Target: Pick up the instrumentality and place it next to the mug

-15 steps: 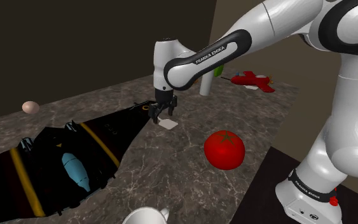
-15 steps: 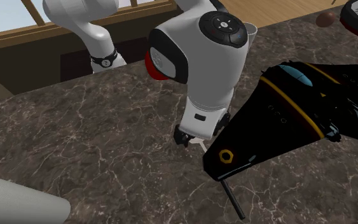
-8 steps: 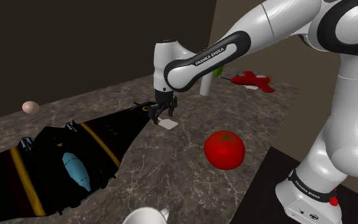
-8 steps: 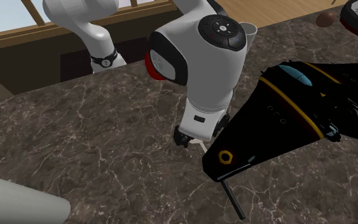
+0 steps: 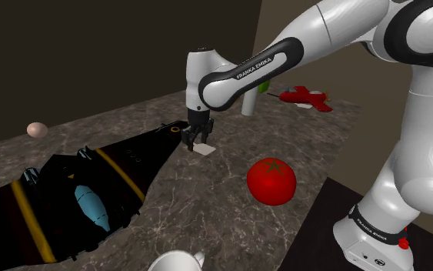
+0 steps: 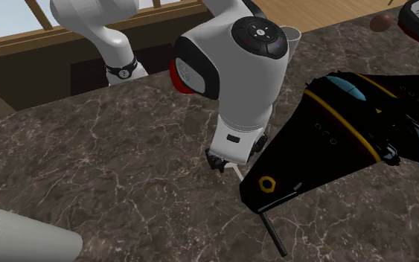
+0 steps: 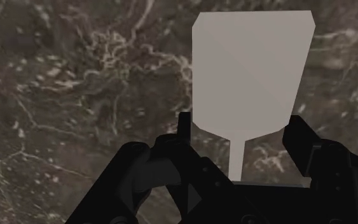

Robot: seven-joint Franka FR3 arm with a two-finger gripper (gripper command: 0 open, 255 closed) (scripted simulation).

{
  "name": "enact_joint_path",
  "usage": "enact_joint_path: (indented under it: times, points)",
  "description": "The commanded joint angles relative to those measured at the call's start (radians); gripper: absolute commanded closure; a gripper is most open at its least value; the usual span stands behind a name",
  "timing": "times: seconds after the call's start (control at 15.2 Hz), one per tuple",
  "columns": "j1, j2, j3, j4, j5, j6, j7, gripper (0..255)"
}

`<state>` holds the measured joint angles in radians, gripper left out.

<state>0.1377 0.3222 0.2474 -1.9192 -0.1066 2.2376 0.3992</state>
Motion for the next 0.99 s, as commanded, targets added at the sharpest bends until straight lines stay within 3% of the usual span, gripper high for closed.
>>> enact_joint_path:
  times: [0.0, 0.92]
  points:
    - [0.001, 0.001, 0.001, -0.001, 0.000, 0.000, 0.000, 255]
    - [-0.005, -0.076, 0.011, 0.077, 0.029, -0.152, -0.019, 255]
